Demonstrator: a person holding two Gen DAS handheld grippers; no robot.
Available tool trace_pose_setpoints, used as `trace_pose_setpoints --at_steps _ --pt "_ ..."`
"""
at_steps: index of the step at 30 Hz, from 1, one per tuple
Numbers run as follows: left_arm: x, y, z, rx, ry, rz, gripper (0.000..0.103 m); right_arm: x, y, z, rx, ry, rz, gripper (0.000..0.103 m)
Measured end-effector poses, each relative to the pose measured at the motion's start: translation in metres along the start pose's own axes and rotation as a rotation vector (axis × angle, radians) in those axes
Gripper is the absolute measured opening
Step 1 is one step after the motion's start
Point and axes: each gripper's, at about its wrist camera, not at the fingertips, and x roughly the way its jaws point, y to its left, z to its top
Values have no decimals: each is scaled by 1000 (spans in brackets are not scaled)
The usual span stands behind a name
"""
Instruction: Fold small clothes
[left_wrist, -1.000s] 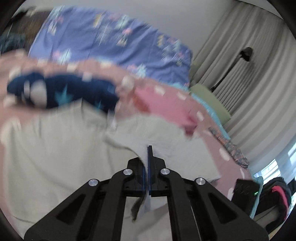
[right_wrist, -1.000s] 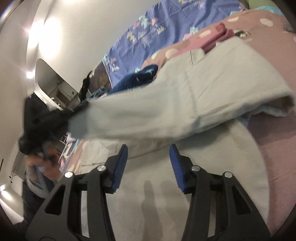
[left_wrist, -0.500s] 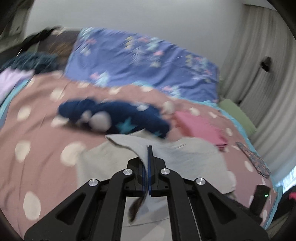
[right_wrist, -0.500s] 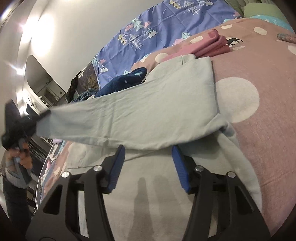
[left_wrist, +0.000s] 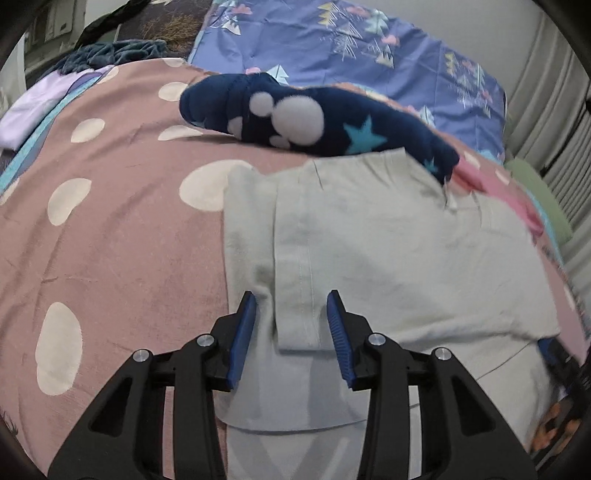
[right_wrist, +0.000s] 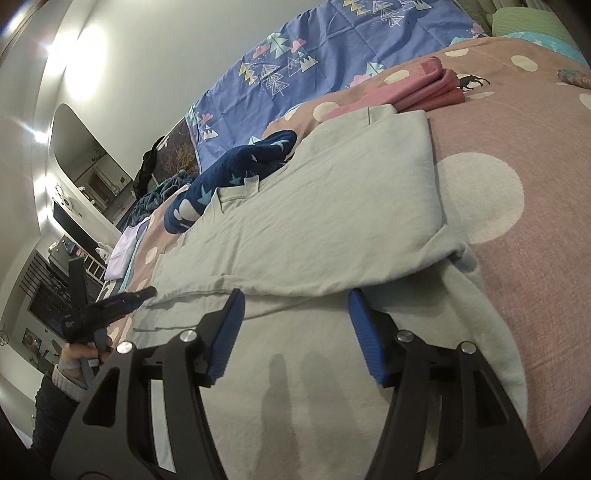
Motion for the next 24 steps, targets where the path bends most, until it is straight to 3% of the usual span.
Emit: trace_pose_setpoints --at_steps 6,9,12,13,17,18,19,20,24 --pt "-25 -22 0 83 -88 70 40 0 0 0 0 0 0 60" --pt "-44 -38 -5 159 -146 38 40 1 0 0 -3 2 -1 61" --pt "-44 -60 -17 280 -120 -70 40 1 2 0 -4 3 -1 61" --pt "-40 -68 -21 327 -106 -75 40 1 2 0 -5 3 -1 62" --pt "-9 -99 -37 510 -44 14 40 1 3 -1 -5 3 0 62" --pt "-6 -103 -39 534 -46 29 36 1 3 -2 -4 3 1 62" --pt "-4 -107 -40 557 -49 25 8 1 3 -2 -4 3 1 62" --pt "-4 -108 -38 556 -31 12 2 1 3 -2 -3 4 1 62" --pt "-38 -105 -26 512 -77 -37 1 2 3 -3 -3 4 2 62"
